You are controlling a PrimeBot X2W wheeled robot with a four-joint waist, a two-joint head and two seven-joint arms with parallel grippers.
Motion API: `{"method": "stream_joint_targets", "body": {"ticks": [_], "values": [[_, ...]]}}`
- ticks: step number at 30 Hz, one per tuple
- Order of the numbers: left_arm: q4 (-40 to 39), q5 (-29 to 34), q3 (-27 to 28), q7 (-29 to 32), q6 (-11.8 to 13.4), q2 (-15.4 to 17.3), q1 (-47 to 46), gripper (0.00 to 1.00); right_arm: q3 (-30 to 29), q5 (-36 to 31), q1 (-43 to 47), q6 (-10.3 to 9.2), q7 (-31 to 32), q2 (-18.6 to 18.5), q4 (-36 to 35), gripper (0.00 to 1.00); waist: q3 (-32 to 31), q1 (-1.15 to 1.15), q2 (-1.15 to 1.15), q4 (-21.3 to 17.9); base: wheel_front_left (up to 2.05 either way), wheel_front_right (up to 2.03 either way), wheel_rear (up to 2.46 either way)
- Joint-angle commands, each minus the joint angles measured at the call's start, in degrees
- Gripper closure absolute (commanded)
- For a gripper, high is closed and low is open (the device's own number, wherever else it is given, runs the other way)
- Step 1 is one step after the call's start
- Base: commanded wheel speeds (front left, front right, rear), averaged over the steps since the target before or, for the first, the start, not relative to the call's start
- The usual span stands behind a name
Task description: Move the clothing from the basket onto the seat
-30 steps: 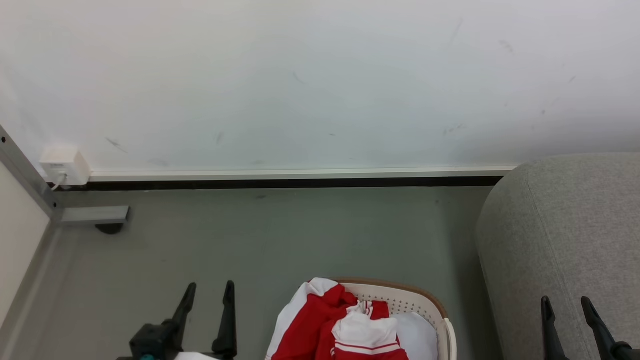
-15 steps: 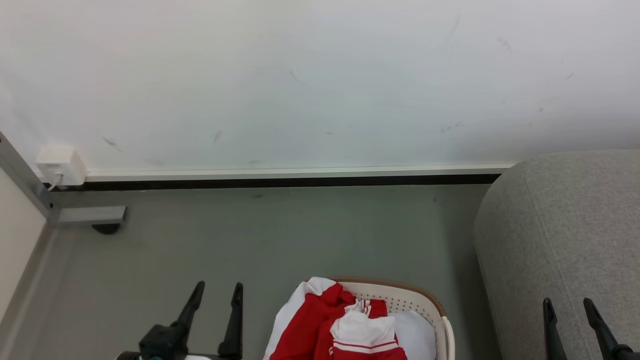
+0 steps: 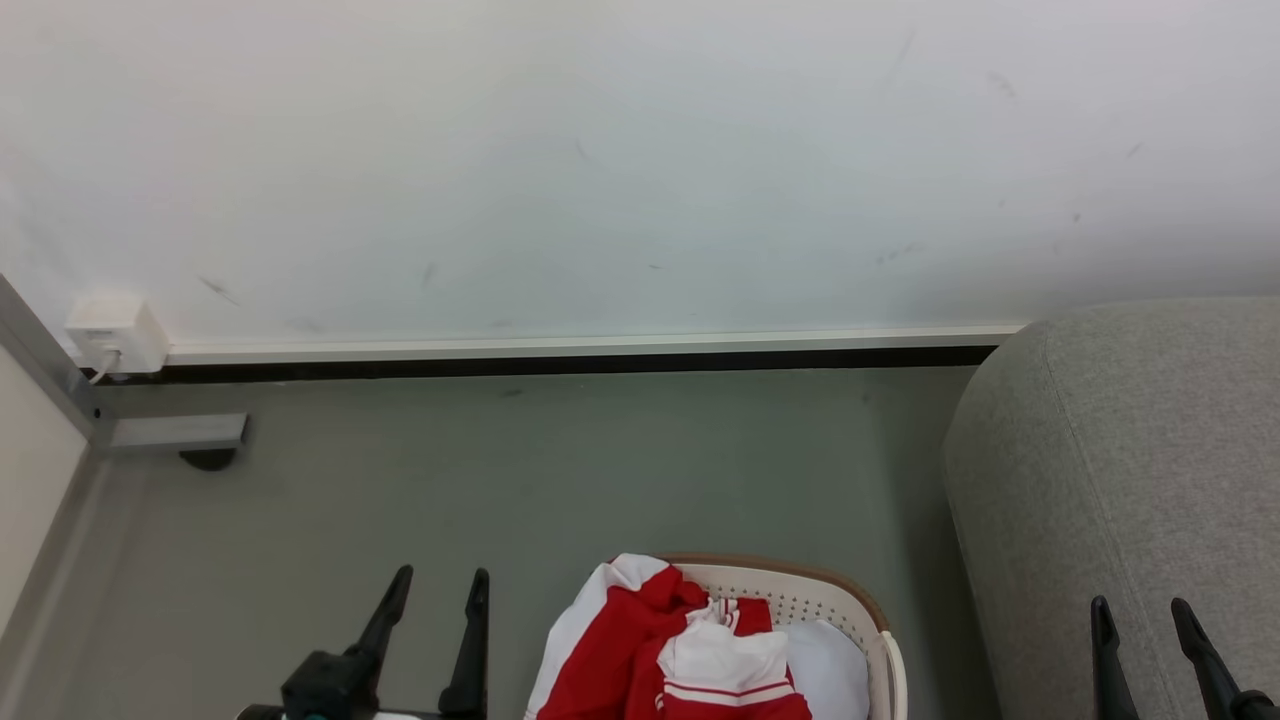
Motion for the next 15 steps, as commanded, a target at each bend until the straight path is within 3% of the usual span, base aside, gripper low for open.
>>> {"method": "stream_joint_targets", "body": {"ticks": [1,8,15], "values": [[0.2,-0.2,0.1,-0.1,0.0,0.4,0.4,0.0,0.0,0.1,0.1,-0.12,-0.2,-0.2,-0.1,0.0,0.1,0.0,0.0,0.0,0.0,0.0,0.0],[0.2,0.0,-0.1,-0.1,-0.2,0.4,0.3,0.0,0.6,0.9,-0.9,-0.12,-0.1,-0.2,-0.3,0.0,0.7,0.0,0.0,-1.0,0.0,0.0,0.0],[1.2,1.7,-1.7,-0.1,-2.2,0.4,-3.7,0.0,1.9,2.5,-3.6,-0.12,-0.1,-0.2,-1.8,0.0,4.4,0.0,0.0,-3.2,0.0,0.0,0.0]]}}
